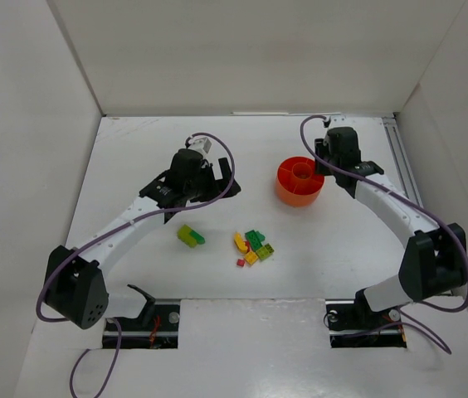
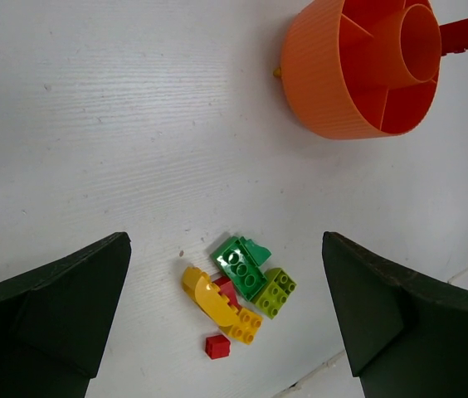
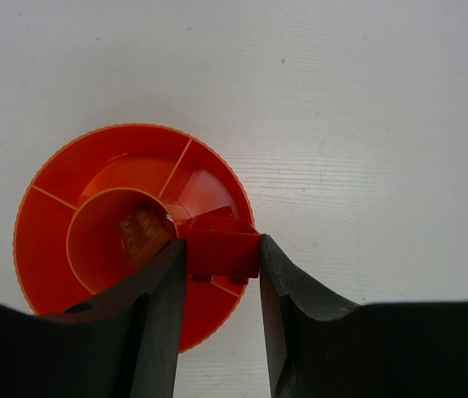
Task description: Sort the legos into containers by color
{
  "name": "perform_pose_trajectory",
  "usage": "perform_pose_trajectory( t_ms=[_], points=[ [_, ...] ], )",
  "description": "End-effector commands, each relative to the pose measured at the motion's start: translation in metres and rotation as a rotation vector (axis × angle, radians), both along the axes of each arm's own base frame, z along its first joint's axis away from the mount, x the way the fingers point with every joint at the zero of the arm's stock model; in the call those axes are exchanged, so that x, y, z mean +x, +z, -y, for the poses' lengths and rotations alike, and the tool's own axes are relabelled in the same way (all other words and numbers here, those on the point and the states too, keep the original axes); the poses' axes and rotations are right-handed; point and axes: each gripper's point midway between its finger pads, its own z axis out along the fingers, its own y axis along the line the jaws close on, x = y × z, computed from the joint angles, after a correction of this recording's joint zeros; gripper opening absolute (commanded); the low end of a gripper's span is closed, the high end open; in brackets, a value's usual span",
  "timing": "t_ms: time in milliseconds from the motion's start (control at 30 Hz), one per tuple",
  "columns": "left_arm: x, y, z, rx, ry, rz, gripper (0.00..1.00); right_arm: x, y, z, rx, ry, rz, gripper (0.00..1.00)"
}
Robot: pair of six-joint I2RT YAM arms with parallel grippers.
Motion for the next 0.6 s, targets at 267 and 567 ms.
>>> perform_pose_trajectory(
  t_ms=[267, 567],
  points=[
    [0.0023, 0.0138, 0.0004, -0.016, -0.002, 0.048, 1.00, 0.0106, 0.0062, -0.0030, 0.041, -0.012, 0.045, 0.04],
    [0.0017, 0.0171, 0.0000, -0.020, -0.002, 0.056, 1.00, 0.0086, 0.0020, -0.0045, 0.051, -0.009, 0.035, 0.26]
  ],
)
